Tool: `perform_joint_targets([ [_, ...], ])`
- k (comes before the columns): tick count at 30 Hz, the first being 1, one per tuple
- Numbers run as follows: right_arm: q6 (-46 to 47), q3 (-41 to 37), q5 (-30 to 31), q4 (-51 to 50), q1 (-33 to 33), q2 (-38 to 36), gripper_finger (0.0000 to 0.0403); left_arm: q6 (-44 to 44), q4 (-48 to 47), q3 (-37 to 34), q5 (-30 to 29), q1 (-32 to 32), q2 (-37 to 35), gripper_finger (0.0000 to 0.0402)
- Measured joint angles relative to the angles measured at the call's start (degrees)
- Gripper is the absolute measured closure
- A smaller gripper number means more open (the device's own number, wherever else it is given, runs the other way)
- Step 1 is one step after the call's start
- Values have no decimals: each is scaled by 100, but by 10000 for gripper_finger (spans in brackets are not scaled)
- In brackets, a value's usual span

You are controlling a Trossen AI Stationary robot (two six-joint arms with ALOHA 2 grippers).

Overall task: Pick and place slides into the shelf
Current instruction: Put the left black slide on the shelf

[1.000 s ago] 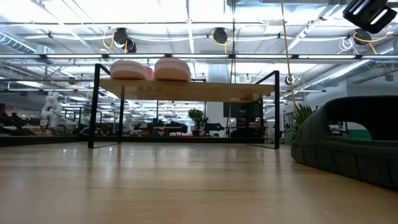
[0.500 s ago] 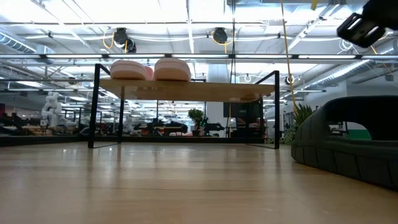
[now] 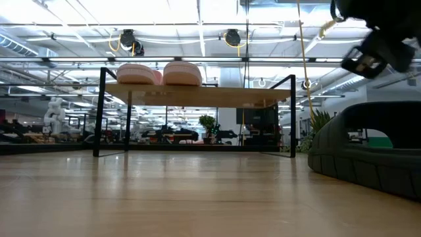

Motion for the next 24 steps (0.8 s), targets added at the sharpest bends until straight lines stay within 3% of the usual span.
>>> perform_joint_targets([
  [11, 768, -2, -310, 1425, 579, 15, 282, 227, 1, -42, -13, -73, 0, 256],
  [24, 2459, -7, 193, 3296, 979, 275, 282, 548, -1, -42, 74, -81, 0, 256],
])
